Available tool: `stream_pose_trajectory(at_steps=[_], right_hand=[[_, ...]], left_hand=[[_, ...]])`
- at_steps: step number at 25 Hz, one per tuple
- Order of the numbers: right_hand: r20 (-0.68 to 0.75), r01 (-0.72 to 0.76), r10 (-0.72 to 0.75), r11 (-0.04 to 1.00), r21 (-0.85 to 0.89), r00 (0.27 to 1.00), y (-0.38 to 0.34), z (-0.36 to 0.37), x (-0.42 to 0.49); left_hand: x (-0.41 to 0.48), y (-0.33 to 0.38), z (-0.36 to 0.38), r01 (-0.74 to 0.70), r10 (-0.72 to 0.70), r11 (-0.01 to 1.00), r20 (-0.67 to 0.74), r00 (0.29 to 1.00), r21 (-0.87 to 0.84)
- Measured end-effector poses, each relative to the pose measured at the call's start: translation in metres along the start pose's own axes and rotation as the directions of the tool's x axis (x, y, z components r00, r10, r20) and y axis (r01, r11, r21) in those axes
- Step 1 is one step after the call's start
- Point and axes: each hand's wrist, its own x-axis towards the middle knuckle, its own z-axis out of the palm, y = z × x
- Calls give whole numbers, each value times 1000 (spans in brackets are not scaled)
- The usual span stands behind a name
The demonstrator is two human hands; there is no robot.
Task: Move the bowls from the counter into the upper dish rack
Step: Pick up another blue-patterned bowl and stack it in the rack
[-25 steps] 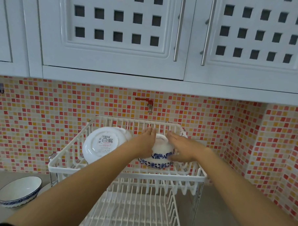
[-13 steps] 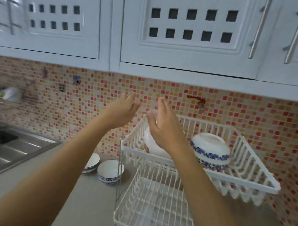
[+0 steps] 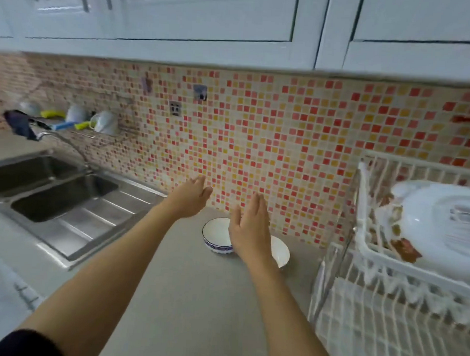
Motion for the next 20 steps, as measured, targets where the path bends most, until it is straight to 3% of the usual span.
stream_pose_trajectory(at_steps=[4,10,13,17,20], right_hand=[[-1,-301,303,946,-121,953,37,88,18],[110,-652,651,757,-29,751,89,183,38],[139,-705,699,709,-6,702,106,212,55],[41,-728,735,660,188,677,117,239,77],[-52,-700,729,673,239,682,140,266,82]], left_hand=[[46,-56,60,22,-21,1000,152,988,-10],[107,-98,152,54,-43,998,341,939,-22],[134,-108,183,166,-138,984,326,935,-60],[161,-119,223,322,-243,933,377,894,-161],[163,-123,242,524,-306,739,482,821,-424]])
